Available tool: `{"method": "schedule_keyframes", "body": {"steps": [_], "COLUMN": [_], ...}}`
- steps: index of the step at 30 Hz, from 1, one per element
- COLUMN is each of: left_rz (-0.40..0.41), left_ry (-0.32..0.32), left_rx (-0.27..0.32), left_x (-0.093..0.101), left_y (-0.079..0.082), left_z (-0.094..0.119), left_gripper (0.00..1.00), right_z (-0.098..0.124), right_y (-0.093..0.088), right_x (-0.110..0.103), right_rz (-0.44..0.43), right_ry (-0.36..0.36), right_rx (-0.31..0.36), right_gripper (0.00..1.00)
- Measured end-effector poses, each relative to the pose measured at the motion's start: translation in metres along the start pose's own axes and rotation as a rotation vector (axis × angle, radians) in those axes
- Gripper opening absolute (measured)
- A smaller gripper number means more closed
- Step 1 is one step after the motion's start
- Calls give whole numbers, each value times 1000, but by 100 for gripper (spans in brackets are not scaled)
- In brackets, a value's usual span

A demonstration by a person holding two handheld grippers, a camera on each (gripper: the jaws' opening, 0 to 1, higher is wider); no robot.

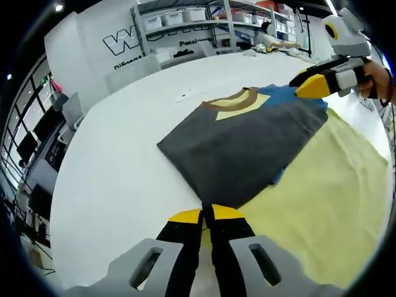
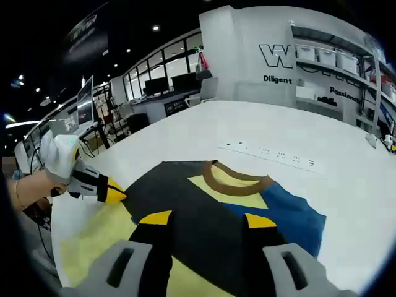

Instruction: Fold the garment on the visible template until the final outline fits inside the template.

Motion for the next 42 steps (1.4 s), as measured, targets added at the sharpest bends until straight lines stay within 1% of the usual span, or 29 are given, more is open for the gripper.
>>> {"method": "schedule_keyframes", "body": {"steps": [4, 7, 11, 14, 17, 18, 19, 21, 22, 24, 27, 28, 29, 30, 31, 33, 34, 36, 39, 41, 42], "left_rz": [-17, -20, -17, -20, -26, -26, -24, -24, -29, -39, -57, -59, -63, -68, -69, -67, -66, -58, -43, -48, -49], "left_ry": [16, 24, 33, 46, 53, 50, 48, 49, 51, 55, 60, 61, 62, 63, 63, 63, 63, 61, 59, 60, 61], "left_rx": [-8, -10, -18, -22, -18, -17, -17, -17, -18, -19, -21, -22, -23, -24, -24, -24, -23, -22, -24, -23, -23], "left_x": [-8, -13, -18, -22, -25, -25, -25, -25, -24, -24, -23, -23, -23, -23, -23, -23, -23, -23, -24, -24, -24], "left_y": [-2, -4, -6, -8, -9, -9, -8, -8, -8, -8, -8, -8, -7, -7, -7, -8, -8, -8, -8, -8, -8], "left_z": [1, 1, 3, 3, 4, 3, 3, 3, 3, 3, 3, 3, 3, 3, 3, 3, 3, 3, 3, 3, 4], "left_gripper": [5, 5, 5, 5, 6, 6, 6, 5, 5, 5, 5, 5, 5, 5, 5, 5, 5, 5, 5, 5, 5], "right_z": [13, 18, 25, 27, 28, 28, 28, 27, 26, 26, 25, 24, 25, 28, 29, 30, 30, 31, 33, 33, 31], "right_y": [-9, -16, -25, -31, -35, -37, -41, -43, -46, -53, -60, -62, -66, -71, -72, -72, -72, -75, -76, -79, -84], "right_x": [19, 29, 36, 39, 42, 44, 47, 46, 46, 51, 55, 57, 60, 67, 67, 66, 66, 67, 65, 62, 61], "right_rz": [-35, -56, -74, -76, -99, -93, -77, -82, -96, -125, -179, -202, -206, -177, -167, -203, -202, -189, -198, -182, -171], "right_ry": [-39, -59, -78, -91, -103, -119, -144, -139, -133, -145, -158, -165, -177, -227, -230, -214, -215, -221, -223, -221, -220], "right_rx": [5, -2, -7, -24, -28, -32, -54, -51, -52, -57, -54, -54, -66, -88, -92, -81, -80, -99, -106, -133, -162], "right_gripper": [41, 41, 41, 42, 41, 41, 40, 37, 35, 28, 22, 18, 11, 0, 0, 0, 0, 0, 0, 0, 0]}}
Point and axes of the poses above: the point that each gripper's makers call its tool centre point, and the gripper's own axes: z roughly backward along the fingers, x roughly to its right, y roughly out of its top, the point moved 3 cm from there along z, roughly backward along the fingers, and after that the axes turned 5 degrees about -x, right-handed, at the moved point
